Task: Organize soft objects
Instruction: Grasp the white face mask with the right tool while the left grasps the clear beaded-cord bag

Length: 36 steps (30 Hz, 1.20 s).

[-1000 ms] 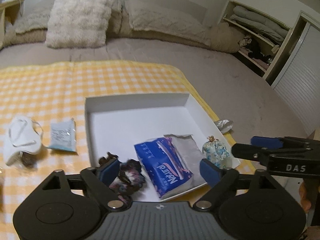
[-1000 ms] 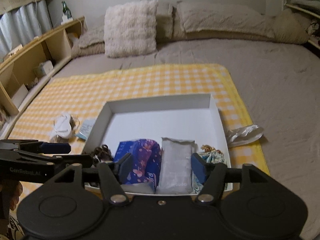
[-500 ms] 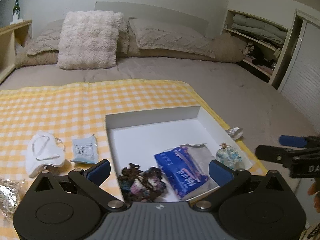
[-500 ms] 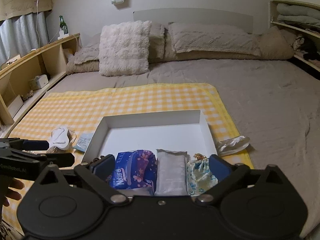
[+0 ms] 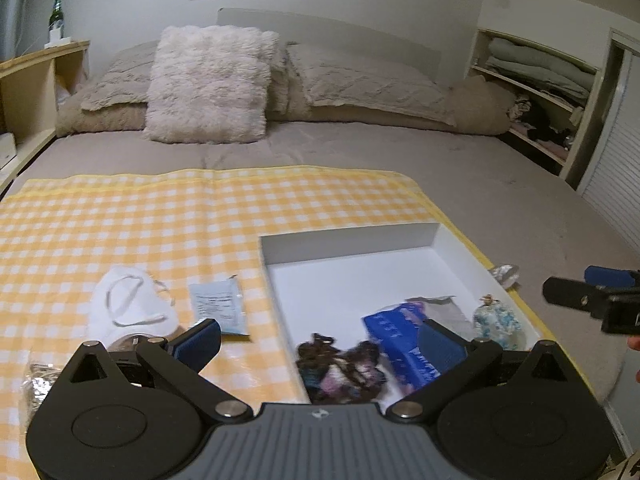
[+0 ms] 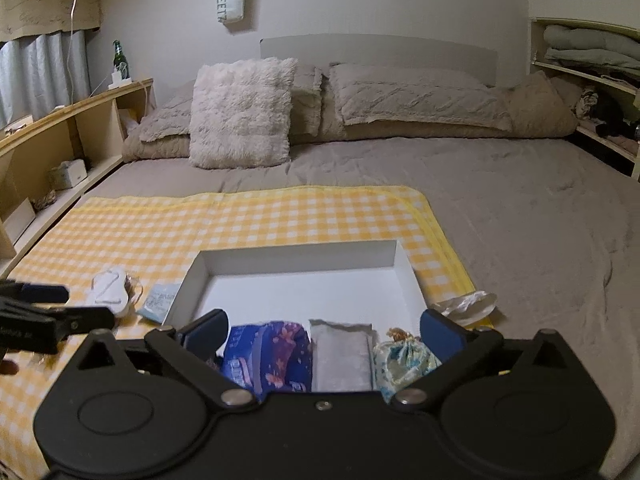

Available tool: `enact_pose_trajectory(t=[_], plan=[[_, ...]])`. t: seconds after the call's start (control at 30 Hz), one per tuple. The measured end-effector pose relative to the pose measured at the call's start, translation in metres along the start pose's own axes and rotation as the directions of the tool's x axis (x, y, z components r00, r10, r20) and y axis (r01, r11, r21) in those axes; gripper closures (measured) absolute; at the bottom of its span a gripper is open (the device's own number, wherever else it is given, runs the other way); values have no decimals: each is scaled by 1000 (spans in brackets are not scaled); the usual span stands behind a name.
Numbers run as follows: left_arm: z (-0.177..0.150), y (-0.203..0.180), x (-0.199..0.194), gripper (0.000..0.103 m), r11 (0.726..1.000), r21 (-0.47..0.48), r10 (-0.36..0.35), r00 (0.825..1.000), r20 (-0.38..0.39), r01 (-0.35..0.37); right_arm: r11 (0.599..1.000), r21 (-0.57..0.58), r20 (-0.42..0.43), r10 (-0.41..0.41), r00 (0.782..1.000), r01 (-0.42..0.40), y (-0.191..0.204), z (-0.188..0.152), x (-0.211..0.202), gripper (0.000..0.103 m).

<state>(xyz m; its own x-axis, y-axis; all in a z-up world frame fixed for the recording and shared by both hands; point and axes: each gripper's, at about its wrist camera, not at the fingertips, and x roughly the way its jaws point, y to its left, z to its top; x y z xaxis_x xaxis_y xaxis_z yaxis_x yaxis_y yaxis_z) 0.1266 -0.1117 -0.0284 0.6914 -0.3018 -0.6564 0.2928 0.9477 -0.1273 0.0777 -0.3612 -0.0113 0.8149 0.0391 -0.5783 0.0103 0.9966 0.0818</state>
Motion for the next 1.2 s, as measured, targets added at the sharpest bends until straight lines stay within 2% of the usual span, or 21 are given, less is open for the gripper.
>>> enact_pose_trajectory(t=[0.17, 0.27, 0.53, 0.7, 0.87, 0.97, 1.03, 1.13, 1.2], plan=[[2, 28, -4, 0, 999, -29, 40, 999, -2, -40, 1000, 13, -5, 9, 1000, -9, 13, 9, 12, 0], [3, 46, -9, 0, 996, -53, 71, 998, 0, -70, 1000, -17, -18, 13, 1000, -13, 29, 15, 21, 0], [1, 97, -25, 0, 983, -111, 144, 990, 0, -143, 988, -104, -40, 113, 993, -116, 86, 31, 40, 0], [-6, 131, -33, 0, 968, -147, 204, 979, -18, -204, 972, -182, -34, 144, 989, -148, 124, 45, 54, 0], [-18, 168, -35, 0, 948, -173, 262, 963, -58, -269, 958, -214, -70, 182, 981, -193, 156, 57, 75, 0], [-24, 185, -34, 0, 935, -176, 296, 951, -87, -308, 943, -213, -126, 235, 964, -257, 176, 61, 92, 0], [-29, 194, -31, 0, 930, -170, 311, 944, -110, -326, 932, -181, -174, 283, 943, -313, 188, 64, 106, 0], [-35, 205, -25, 0, 925, -161, 323, 935, -148, -345, 909, -113, -237, 367, 899, -401, 203, 64, 125, 1], [-37, 210, -20, 0, 924, -155, 324, 931, -168, -350, 904, -92, -255, 385, 887, -418, 215, 63, 138, 0]])
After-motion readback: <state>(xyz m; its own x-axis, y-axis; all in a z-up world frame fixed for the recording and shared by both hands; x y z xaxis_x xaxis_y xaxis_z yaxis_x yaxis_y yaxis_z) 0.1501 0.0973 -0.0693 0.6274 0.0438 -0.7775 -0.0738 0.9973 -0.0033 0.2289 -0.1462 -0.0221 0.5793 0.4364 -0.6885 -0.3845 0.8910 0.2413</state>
